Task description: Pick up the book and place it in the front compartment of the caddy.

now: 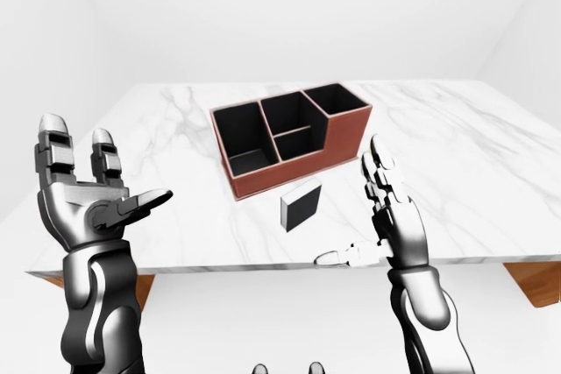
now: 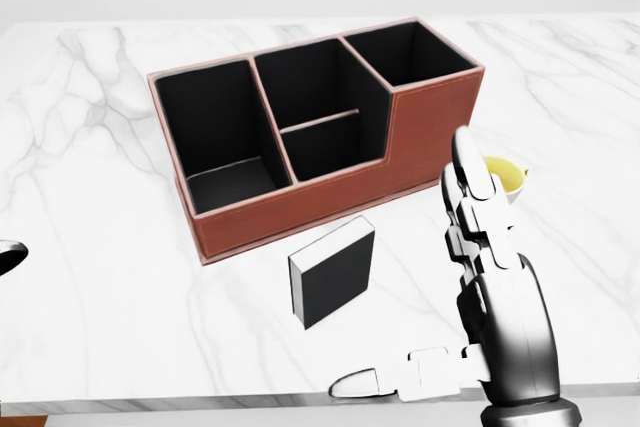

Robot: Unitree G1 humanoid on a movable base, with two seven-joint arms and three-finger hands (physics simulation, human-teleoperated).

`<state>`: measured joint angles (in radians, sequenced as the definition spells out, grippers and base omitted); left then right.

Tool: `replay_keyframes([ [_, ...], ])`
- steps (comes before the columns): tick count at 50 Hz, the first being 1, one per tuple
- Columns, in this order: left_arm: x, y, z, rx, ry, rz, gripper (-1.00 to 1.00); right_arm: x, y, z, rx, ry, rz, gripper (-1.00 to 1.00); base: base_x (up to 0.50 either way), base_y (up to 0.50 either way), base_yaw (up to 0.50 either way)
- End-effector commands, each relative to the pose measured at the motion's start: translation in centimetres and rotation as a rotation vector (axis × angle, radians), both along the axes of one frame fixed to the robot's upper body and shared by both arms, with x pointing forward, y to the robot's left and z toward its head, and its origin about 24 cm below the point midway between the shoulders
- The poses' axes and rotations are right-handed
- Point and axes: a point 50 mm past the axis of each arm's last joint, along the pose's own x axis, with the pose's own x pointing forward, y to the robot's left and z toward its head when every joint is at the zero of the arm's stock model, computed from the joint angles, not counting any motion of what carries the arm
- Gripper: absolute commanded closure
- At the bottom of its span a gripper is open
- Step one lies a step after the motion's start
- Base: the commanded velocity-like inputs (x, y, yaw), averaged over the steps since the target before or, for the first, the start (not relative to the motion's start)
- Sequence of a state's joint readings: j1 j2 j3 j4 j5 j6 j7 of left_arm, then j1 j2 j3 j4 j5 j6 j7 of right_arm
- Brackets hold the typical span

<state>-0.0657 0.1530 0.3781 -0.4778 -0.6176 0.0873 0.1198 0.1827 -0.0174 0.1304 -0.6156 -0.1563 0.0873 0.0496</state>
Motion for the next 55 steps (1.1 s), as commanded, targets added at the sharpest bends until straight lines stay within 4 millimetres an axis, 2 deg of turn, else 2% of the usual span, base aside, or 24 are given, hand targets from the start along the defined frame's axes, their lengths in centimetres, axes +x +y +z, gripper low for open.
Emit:
replay_keyframes([
  [1,0.2,0.0,-0.2,0.001,0.01,-0.001,-1.0,0.0,0.1,0.0,-0.006,0.0,0.001,-0.99,0.5,0.04,0.0],
  [38,0.2,0.0,-0.3,-0.003,0.012,-0.005,-1.0,-0.1,-0.1,0.1,0.008,-0.002,-0.005,-0.99,0.49,0.17,0.0],
  [42,0.1,0.0,-0.1,-0.002,0.005,-0.003,-1.0,-0.2,-0.1,0.2,0.018,-0.006,-0.007,-0.99,0.11,0.0,0.0],
  [53,0.2,-0.4,-0.6,0.011,0.023,-0.015,-1.0,-2.5,0.3,1.7,0.058,-0.063,0.016,-0.99,0.0,0.0,0.0],
  [55,0.3,-0.3,-0.6,0.012,0.026,-0.015,-1.0,-2.8,0.2,1.4,0.057,-0.044,0.018,-0.99,0.0,0.0,0.0],
])
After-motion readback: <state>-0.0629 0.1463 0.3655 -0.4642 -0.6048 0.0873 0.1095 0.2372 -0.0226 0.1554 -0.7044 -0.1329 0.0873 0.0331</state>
